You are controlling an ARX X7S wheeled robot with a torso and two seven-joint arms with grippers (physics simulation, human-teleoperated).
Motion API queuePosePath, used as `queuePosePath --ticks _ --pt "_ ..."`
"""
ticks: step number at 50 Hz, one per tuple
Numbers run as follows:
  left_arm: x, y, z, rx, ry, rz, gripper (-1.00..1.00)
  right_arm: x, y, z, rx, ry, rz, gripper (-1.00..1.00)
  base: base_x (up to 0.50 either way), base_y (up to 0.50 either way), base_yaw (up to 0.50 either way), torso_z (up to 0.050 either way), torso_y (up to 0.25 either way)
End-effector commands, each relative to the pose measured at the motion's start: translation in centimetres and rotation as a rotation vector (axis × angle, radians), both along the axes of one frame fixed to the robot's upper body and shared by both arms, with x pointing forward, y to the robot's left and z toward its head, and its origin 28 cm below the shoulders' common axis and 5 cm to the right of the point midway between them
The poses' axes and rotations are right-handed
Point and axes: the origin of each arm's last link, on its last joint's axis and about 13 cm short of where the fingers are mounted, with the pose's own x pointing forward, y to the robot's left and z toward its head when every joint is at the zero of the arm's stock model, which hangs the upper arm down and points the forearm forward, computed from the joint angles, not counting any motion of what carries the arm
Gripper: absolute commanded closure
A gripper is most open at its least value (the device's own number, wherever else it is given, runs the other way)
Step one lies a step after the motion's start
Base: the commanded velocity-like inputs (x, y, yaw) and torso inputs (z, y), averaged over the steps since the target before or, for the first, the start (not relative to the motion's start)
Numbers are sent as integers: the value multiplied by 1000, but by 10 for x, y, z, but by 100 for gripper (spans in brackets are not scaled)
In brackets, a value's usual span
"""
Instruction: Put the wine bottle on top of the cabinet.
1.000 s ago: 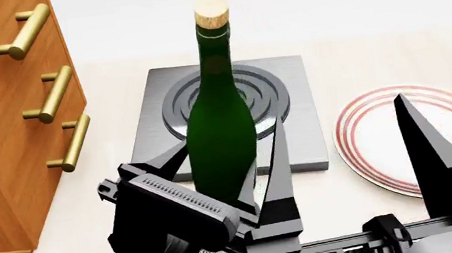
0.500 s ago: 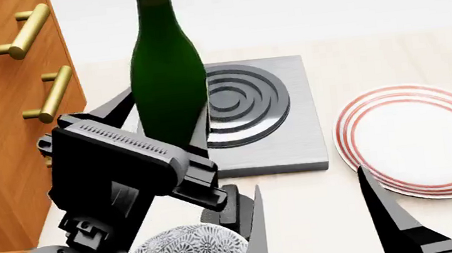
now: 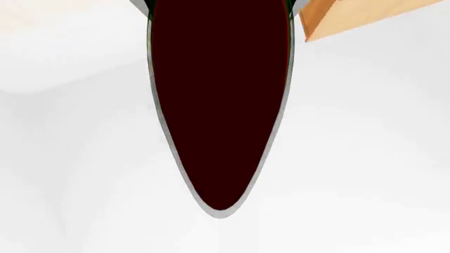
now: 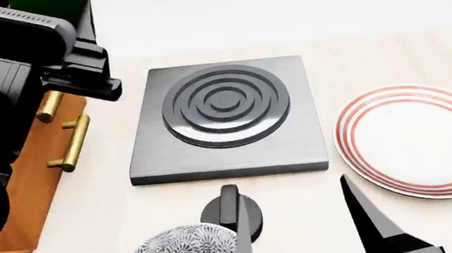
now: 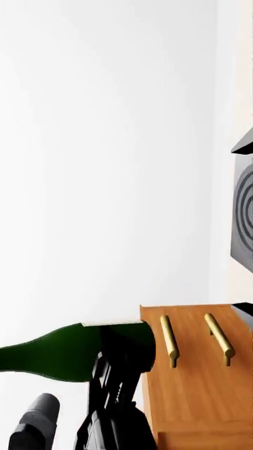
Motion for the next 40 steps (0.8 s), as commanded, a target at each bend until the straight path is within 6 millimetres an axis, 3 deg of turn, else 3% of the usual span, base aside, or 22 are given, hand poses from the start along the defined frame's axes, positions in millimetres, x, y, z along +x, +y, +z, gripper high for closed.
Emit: queuePosePath --ticks 1,11,24,40 --pt "10 23 51 -10 -59 98 100 -1 3 -1 4 7 17 -100 0 0 0 0 0" --pt "18 44 107 20 -114 200 100 0 3 -2 10 12 24 -100 0 0 0 0 1" --pt "40 84 129 -11 -56 353 100 1 3 -3 10 10 24 -100 0 0 0 1 1" --pt "45 114 137 -161 11 503 100 2 6 -7 5 23 45 -100 0 0 0 0 1"
